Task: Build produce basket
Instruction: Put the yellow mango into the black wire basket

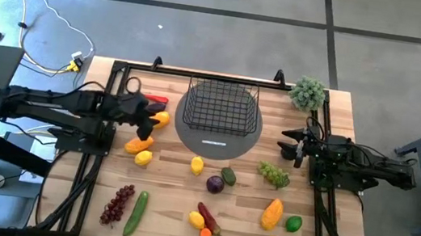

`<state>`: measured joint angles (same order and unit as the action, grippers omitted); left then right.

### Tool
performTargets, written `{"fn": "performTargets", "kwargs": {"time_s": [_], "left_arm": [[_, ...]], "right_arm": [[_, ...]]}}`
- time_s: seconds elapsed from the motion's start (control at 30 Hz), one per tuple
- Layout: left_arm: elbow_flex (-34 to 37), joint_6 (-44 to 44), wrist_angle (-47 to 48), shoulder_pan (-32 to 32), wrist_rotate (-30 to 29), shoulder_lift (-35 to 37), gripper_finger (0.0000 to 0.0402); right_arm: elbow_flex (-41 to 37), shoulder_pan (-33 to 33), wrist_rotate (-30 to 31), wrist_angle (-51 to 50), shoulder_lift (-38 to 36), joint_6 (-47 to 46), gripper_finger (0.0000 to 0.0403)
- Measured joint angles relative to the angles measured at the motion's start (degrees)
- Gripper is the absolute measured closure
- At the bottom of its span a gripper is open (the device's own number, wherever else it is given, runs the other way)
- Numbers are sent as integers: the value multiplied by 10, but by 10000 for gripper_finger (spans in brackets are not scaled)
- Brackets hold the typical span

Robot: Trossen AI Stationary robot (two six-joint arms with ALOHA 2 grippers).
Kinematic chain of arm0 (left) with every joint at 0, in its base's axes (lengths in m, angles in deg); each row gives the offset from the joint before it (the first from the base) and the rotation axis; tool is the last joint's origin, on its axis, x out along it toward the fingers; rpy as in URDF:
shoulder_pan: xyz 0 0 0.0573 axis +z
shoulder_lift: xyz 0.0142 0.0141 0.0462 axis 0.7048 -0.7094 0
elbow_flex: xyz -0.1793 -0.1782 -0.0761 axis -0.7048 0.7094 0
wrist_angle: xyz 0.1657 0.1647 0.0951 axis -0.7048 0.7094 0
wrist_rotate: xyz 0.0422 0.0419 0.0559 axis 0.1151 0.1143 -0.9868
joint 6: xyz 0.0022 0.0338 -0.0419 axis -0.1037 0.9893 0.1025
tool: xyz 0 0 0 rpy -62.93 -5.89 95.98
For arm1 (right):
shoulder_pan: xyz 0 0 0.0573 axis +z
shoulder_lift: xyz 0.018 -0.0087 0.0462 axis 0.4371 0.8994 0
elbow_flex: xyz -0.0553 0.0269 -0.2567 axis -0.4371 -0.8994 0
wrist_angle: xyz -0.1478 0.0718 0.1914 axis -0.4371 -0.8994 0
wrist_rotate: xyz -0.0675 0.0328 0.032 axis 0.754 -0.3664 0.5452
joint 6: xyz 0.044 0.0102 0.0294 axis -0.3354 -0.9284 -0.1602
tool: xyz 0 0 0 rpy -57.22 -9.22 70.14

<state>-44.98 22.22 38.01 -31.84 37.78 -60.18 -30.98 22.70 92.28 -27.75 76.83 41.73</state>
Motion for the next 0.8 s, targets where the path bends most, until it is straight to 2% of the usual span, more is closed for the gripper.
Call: {"fn": "performTargets", "kwargs": {"time_s": [0.23,0.5,0.63,0.8], "left_arm": [[-57,26,77,83,71,-92,229],[-97,68,131,138,99,-167,218],[-98,89,130,160,111,-180,177],[-98,146,136,176,109,-200,97]], "right_arm": [[0,0,0,0,0,0,146],[0,0,0,0,0,0,146],[0,0,0,0,0,0,146],[0,0,0,0,0,0,146]]}}
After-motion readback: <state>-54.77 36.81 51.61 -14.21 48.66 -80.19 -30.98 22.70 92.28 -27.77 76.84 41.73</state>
